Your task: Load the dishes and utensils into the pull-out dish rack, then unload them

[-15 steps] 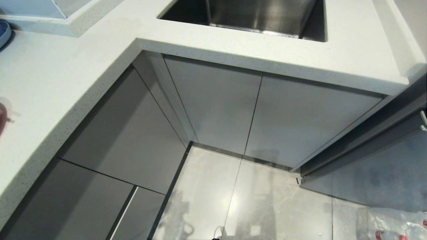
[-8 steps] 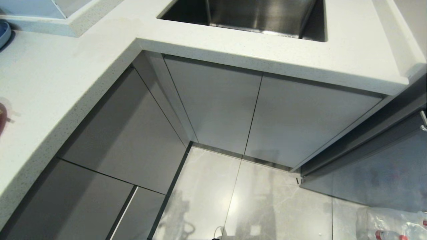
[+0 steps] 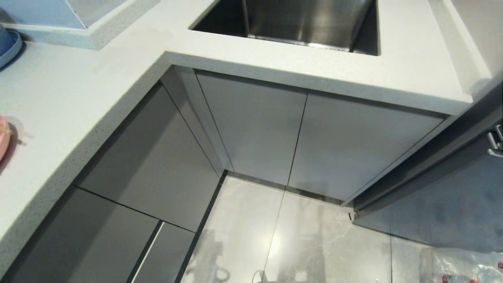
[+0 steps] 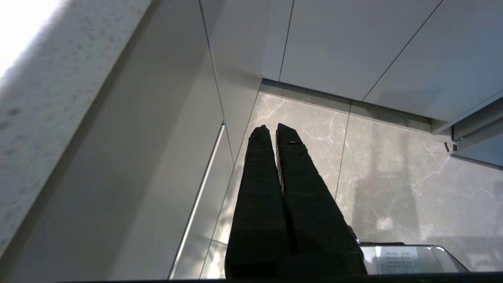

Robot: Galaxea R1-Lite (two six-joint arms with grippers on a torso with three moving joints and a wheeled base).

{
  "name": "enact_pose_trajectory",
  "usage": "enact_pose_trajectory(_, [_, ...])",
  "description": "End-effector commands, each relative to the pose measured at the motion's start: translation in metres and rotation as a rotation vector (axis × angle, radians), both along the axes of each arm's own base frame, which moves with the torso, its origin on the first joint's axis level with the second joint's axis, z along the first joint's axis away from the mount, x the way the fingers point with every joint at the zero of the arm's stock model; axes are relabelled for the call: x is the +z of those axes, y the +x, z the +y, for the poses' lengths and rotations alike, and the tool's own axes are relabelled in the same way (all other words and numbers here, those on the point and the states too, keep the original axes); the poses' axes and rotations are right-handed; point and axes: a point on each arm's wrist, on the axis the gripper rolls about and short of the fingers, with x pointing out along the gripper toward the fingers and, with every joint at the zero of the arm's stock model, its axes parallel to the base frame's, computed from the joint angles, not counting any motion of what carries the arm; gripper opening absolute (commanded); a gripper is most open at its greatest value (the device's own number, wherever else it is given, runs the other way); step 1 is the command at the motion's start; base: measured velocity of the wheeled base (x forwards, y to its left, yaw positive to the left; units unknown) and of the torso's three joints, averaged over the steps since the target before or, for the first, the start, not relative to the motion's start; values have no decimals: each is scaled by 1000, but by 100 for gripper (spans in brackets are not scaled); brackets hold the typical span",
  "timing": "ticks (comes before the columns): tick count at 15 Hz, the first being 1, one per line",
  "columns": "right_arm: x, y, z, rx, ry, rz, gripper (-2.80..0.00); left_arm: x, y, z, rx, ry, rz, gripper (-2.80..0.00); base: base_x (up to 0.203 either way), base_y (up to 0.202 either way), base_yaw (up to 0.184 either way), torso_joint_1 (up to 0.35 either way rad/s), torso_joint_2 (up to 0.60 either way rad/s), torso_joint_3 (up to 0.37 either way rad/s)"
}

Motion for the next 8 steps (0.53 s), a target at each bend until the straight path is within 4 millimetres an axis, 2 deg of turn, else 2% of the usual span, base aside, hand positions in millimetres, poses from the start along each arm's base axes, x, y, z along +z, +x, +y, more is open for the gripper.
enact_pose_trajectory(1, [0,0,0,0,0,3,-280,0,0,0,1,1,0,-280,0,0,0,1,5,176])
enact_pose_trajectory(8, [0,0,0,0,0,3,-280,0,0,0,1,2,2,-280,0,0,0,3,4,199])
